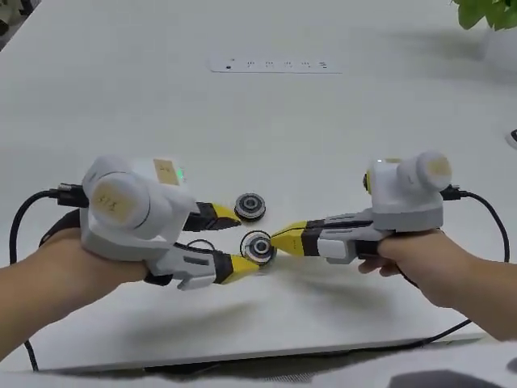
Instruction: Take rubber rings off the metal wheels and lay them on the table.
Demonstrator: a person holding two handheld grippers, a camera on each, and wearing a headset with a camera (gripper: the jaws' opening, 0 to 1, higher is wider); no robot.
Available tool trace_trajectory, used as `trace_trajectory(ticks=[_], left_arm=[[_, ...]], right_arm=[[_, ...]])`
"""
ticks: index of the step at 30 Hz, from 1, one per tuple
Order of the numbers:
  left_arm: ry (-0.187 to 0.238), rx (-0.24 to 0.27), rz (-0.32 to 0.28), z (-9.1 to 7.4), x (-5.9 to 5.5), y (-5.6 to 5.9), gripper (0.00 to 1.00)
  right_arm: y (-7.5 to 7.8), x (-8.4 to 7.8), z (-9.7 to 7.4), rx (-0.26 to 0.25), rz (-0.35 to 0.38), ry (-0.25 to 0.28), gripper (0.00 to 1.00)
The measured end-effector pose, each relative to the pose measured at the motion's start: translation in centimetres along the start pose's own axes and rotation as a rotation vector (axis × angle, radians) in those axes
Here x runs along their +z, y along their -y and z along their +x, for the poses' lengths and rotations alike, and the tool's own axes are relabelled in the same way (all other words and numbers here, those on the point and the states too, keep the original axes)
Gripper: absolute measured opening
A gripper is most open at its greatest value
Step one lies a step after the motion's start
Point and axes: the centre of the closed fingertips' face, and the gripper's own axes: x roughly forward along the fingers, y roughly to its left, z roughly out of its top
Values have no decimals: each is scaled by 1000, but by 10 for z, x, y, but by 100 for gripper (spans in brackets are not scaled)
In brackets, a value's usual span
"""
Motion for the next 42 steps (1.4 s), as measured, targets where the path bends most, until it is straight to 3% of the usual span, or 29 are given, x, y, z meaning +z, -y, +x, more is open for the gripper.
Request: trace_trajectory(ticks=[11,19,42], left_arm=[[20,-8,-6,-7,2,2,48],[32,5,-19,-14,2,-3,50],[42,36,-51,-36,-9,-10,61]], right_arm=[[-4,5,0,10,-12,0,0],[-5,8,-1,17,-15,5,0],[-10,11,2,38,-16,-1,0]])
